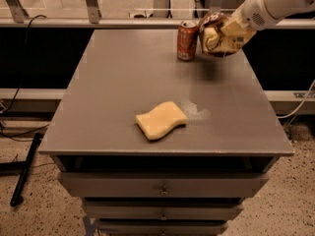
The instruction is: Move brown chip bag near coke can
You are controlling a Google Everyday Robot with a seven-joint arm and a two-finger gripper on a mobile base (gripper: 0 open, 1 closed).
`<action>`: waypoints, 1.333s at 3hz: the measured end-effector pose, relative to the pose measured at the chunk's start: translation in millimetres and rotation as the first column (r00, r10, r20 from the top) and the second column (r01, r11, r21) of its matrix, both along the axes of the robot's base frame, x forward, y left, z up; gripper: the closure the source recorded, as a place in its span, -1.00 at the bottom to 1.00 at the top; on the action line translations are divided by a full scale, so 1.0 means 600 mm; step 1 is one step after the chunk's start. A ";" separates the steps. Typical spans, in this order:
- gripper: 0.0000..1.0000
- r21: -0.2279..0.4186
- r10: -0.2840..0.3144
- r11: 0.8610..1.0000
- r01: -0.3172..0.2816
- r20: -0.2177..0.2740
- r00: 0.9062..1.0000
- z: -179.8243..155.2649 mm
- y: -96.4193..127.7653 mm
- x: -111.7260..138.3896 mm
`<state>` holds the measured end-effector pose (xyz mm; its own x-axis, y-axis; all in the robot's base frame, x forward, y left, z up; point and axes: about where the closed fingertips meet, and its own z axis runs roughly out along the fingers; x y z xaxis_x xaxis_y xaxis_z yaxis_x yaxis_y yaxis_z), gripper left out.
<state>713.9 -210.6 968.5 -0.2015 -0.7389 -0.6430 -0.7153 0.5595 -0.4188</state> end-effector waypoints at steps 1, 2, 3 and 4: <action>0.62 0.020 0.015 1.000 -0.014 -0.028 0.999 -0.039 0.011 0.001; 0.00 0.038 0.024 0.999 -0.022 -0.047 0.999 -0.069 0.016 -0.007; -0.46 0.046 0.029 0.999 -0.026 -0.053 0.998 -0.081 0.018 -0.013; -0.92 0.046 0.032 0.998 -0.030 -0.055 0.998 -0.083 0.022 -0.012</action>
Offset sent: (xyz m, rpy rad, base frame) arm -0.0081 0.0076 -0.0522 0.0504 0.0568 0.0217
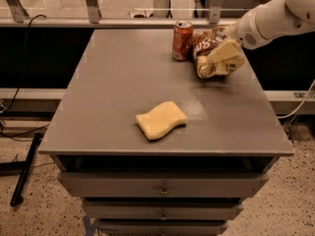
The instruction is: Move brown chip bag near coke can
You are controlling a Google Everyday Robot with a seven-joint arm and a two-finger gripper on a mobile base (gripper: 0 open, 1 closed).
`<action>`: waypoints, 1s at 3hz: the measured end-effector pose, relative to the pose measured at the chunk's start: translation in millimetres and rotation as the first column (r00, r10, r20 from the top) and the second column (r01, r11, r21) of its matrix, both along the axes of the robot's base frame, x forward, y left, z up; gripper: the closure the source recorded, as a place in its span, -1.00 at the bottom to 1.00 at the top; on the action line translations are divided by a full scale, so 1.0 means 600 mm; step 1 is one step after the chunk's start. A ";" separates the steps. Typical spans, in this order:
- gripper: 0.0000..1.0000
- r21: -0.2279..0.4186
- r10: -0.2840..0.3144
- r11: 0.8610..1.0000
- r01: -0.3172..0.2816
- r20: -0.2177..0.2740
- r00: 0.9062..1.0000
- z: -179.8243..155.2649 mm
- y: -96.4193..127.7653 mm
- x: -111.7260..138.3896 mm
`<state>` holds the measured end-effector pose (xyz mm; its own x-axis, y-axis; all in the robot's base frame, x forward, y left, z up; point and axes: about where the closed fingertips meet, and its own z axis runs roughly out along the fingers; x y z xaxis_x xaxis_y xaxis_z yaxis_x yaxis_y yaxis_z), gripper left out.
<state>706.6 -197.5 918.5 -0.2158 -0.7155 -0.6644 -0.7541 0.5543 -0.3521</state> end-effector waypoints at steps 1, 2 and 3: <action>-1.00 0.000 0.002 1.000 -0.002 -0.002 1.000 -0.002 0.002 0.000; -1.00 0.054 -0.013 0.998 0.012 0.006 1.000 -0.008 -0.033 -0.003; -1.00 0.073 -0.061 0.996 0.057 0.061 0.996 0.021 -0.104 -0.014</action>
Offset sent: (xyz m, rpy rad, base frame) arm -0.0059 -0.0589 -0.0073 0.1423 -0.0258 -0.0433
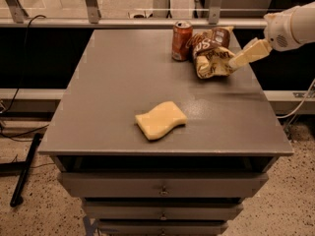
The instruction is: Move brown chip bag near coke can
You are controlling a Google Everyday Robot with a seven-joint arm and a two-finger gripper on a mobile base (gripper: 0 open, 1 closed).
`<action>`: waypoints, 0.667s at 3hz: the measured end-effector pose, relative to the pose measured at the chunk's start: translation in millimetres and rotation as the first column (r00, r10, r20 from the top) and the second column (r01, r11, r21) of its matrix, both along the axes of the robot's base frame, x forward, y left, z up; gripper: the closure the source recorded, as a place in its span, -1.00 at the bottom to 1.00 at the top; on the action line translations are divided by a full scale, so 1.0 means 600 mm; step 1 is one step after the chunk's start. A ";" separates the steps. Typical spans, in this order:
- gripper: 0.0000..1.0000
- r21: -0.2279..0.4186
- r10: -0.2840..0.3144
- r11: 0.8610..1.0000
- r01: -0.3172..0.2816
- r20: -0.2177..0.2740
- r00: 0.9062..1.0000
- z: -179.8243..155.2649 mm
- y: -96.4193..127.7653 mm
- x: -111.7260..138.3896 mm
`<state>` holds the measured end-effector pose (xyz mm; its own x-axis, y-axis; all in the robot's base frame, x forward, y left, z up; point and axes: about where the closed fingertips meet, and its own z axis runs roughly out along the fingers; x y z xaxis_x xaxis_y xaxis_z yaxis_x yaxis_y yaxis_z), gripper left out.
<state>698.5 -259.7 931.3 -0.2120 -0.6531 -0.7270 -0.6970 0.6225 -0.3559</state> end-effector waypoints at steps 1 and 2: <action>-1.00 0.042 -0.068 0.997 0.064 0.095 0.993 0.068 -0.066 -0.027; -1.00 0.050 -0.083 0.996 0.078 0.106 0.991 0.075 -0.080 -0.032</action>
Offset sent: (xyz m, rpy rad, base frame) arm -0.0161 -0.0395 0.0409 0.0393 -0.0969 -0.0663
